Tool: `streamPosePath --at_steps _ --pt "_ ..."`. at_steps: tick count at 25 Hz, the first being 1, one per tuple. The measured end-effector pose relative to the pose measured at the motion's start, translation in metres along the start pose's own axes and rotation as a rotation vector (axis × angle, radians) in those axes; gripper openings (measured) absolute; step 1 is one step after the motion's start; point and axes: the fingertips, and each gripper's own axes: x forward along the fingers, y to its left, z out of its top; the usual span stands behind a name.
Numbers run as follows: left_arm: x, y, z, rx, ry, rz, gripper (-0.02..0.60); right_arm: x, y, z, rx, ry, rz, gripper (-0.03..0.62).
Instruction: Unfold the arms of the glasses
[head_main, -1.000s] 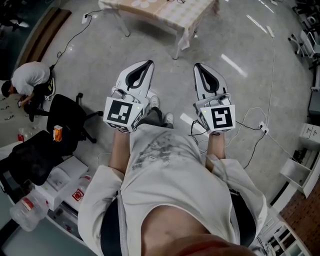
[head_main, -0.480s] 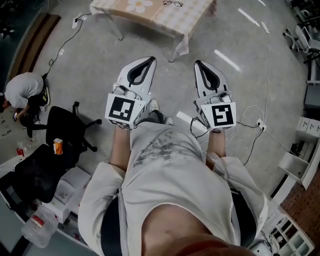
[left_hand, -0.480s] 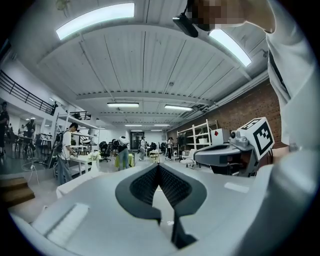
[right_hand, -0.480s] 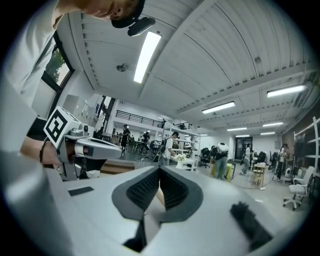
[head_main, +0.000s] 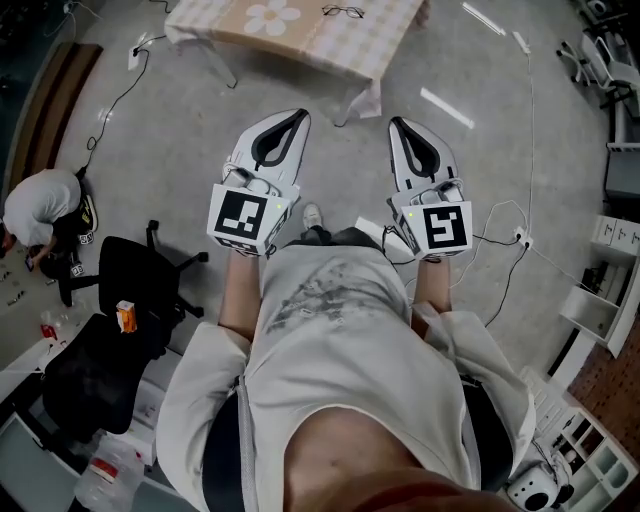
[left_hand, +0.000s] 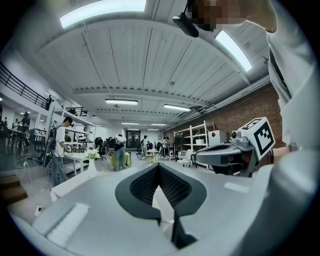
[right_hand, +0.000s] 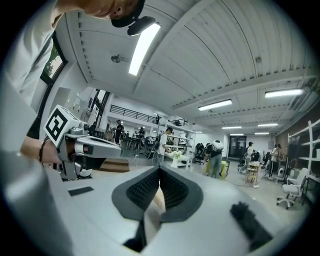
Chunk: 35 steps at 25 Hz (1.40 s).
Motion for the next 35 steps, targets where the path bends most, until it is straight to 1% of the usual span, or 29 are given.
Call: streamPosePath --at_steps 9,14,26,35 --pt "0.02 0.021 -0.008 -0.032 0.013 -0.014 0.009 0.031 -0.009 -0.004 0.005 0.029 0.002 0.017" --pt "0.039 0.037 -0.01 -0.032 0.016 -0.001 0.009 0.056 -0.02 -0.008 0.0 0.037 0.027 0.017" --pt "0.105 0.086 -0.014 -0.031 0.053 0.066 0.009 0.138 -0.069 -0.019 0.019 0.016 0.115 0.017" --pt "0.155 0.102 -0.009 -0.017 0.073 0.089 0.009 0.172 -0.108 -0.023 0.027 0.016 0.151 0.017"
